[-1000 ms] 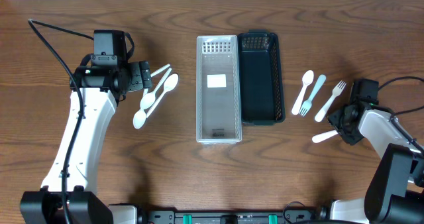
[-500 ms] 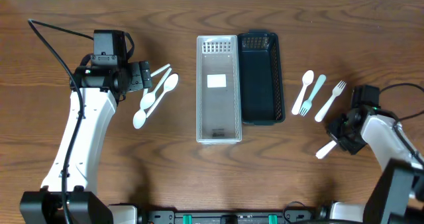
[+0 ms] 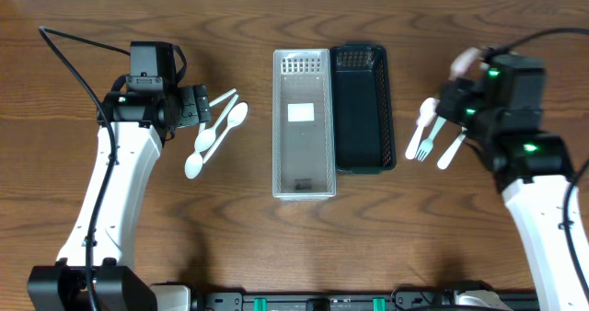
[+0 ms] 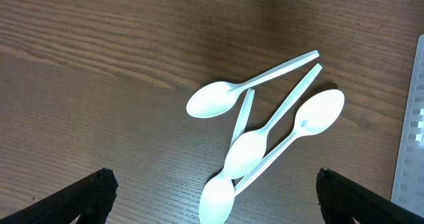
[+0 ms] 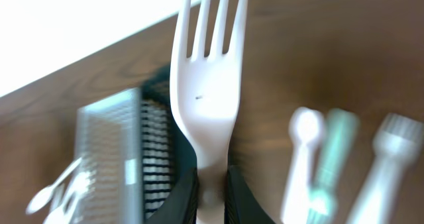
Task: Pack container
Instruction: 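Lift the white fork and drop it into the green basket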
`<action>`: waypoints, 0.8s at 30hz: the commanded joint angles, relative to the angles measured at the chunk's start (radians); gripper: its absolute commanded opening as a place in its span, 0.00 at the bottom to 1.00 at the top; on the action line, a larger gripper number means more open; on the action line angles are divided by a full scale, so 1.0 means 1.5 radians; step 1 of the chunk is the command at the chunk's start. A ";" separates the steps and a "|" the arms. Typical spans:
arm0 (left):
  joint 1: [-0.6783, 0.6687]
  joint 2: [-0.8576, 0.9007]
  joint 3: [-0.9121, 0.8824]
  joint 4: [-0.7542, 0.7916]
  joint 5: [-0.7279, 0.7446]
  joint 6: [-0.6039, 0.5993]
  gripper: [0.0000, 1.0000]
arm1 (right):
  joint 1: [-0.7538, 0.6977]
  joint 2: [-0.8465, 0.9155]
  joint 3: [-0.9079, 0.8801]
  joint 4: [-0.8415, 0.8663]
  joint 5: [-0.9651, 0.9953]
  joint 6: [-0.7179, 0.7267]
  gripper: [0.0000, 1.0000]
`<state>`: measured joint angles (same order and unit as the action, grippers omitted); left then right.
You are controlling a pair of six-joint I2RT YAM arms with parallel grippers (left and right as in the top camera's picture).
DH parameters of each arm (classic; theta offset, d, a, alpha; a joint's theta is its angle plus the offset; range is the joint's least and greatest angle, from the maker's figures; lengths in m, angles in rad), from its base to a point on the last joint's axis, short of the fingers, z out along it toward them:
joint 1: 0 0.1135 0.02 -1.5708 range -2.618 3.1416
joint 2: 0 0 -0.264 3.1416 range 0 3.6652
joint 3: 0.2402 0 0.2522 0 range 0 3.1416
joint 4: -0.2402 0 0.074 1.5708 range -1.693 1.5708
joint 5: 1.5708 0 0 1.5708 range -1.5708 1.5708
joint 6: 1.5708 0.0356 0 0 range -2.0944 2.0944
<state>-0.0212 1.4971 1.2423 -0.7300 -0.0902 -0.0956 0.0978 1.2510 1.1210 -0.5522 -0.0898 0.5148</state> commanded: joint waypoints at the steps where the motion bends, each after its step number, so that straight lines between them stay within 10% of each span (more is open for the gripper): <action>1: 0.003 0.003 0.010 -0.002 -0.013 0.011 0.98 | 0.077 0.068 0.002 0.050 -0.014 -0.009 0.01; 10: 0.003 0.003 0.010 -0.002 -0.013 0.011 0.98 | 0.144 0.324 0.011 0.164 -0.059 0.004 0.03; 17: 0.003 0.003 0.010 -0.002 -0.013 0.011 0.98 | 0.128 0.326 0.119 0.012 -0.071 -0.093 0.58; 24: 0.003 0.003 0.010 -0.002 -0.013 0.011 0.98 | 0.021 0.280 0.221 -0.207 0.141 -0.044 0.75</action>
<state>-0.0212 1.4971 1.2423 -0.7307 -0.0921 -0.0956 0.2161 1.7161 1.4193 -0.8127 -0.0608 0.4175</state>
